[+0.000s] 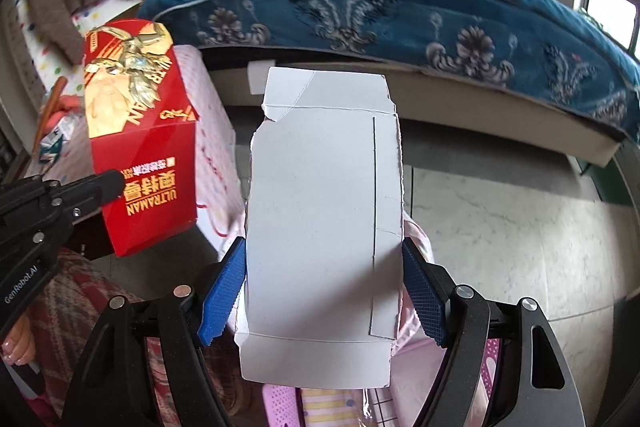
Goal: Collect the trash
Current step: 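Carry both boxes over the pink bin and open both grippers, then move both tools back over the table toward the remaining items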
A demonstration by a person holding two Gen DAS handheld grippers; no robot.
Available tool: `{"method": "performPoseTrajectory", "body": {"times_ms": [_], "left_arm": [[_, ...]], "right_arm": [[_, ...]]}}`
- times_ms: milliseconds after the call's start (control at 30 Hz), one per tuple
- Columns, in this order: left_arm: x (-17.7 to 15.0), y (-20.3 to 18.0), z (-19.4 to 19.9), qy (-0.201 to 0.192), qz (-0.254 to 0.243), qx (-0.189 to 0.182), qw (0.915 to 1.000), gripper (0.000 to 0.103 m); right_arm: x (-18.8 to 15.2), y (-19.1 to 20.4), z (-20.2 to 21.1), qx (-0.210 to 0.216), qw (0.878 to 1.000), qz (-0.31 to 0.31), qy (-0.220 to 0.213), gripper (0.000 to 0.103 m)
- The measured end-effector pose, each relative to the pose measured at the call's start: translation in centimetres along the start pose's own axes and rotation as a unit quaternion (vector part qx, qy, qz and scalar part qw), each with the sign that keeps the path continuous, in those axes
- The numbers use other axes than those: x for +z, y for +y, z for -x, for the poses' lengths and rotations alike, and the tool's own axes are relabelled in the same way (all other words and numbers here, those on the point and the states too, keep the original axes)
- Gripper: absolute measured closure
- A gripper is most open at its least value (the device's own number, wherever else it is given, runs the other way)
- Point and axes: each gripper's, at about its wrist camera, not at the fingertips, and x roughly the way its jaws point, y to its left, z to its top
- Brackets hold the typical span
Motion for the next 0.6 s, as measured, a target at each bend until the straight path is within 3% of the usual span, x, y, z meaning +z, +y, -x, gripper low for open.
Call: {"method": "performPoseTrajectory", "body": {"times_ms": [100,167,233,267,600], "left_arm": [[0.3,-0.2,-1.4,0.013,-0.004,-0.012,0.9998,0.103],[0.4,0.1,-2.1,0.021,0.0,-0.015,0.9997,0.095],[0.2,0.8,-1.9,0.022,0.009,-0.011,0.9997,0.064],[0.1,1.3,-1.8,0.021,0.016,-0.009,0.9996,0.059],[-0.5,5.9,3.7,-0.024,0.084,0.044,0.9952,0.055]], "right_arm": [[0.0,-1.2,-1.0,0.006,1.0,-0.009,0.009,0.028],[-0.3,-1.8,-1.4,0.013,1.0,-0.013,0.016,0.026],[-0.2,-2.5,-2.0,0.022,0.999,-0.024,0.023,0.021],[-0.2,-2.6,-2.0,0.023,0.999,-0.027,0.023,0.017],[0.7,-1.5,-0.1,0.038,0.998,-0.043,-0.002,0.016]]}}
